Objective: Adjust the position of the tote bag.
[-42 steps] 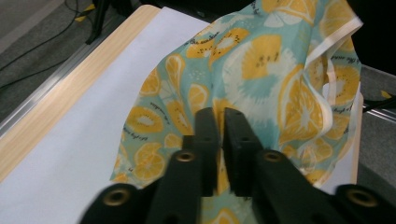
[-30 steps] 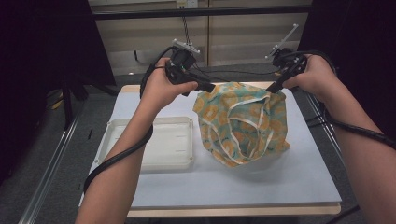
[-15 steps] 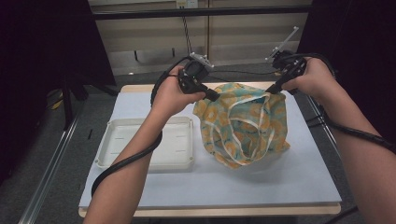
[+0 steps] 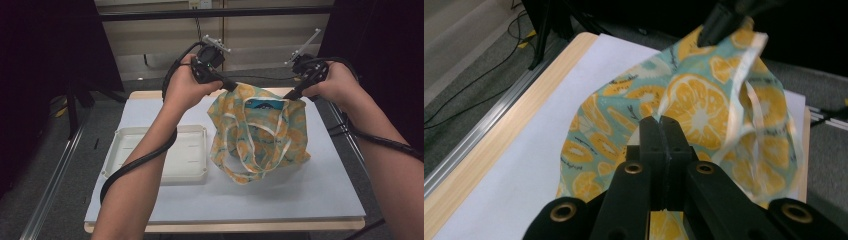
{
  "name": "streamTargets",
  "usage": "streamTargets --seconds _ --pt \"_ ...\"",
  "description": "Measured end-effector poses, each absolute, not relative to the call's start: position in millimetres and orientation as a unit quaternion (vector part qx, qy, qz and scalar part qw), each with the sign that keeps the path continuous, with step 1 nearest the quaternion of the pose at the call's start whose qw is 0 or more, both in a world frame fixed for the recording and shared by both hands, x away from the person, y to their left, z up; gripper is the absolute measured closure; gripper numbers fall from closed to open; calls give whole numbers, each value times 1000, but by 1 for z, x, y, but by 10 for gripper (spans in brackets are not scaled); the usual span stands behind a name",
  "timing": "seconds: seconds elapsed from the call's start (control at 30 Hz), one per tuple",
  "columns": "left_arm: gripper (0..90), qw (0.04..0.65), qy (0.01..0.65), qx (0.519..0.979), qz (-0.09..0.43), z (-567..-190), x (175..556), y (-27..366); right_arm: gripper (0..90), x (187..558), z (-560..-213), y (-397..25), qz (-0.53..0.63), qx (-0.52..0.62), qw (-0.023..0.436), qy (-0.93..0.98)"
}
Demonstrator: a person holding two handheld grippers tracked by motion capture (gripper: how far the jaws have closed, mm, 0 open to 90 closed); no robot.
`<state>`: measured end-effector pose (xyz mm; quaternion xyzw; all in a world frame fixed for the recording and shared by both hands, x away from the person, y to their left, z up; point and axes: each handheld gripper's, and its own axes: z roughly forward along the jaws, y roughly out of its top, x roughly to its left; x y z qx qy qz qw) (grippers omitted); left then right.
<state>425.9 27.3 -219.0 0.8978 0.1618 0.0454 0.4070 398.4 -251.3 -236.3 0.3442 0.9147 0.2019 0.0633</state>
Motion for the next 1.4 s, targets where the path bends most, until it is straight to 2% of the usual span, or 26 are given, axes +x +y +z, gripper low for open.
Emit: streamTargets --seconds 0.23,0.63,0.8,0.9,1.03,1.27,1.4 --pt "900 386 183 903 38 -237 445 16 873 399 -236 -252 195 336 65 919" --pt "900 370 185 910 27 -253 445 11 723 396 -219 -261 202 331 81 918" --pt "900 372 189 908 26 -257 444 13 689 390 -206 -262 210 330 84 916" --pt "900 370 188 909 24 -259 444 14 672 387 -200 -263 205 320 84 921" --pt "900 372 195 907 22 -263 445 16 616 382 -200 -260 220 310 62 923" --pt "900 368 200 908 17 -268 447 15 607 381 -211 -249 203 291 43 934" --pt "900 373 200 906 18 -270 447 17 673 383 -222 -247 200 287 38 936"
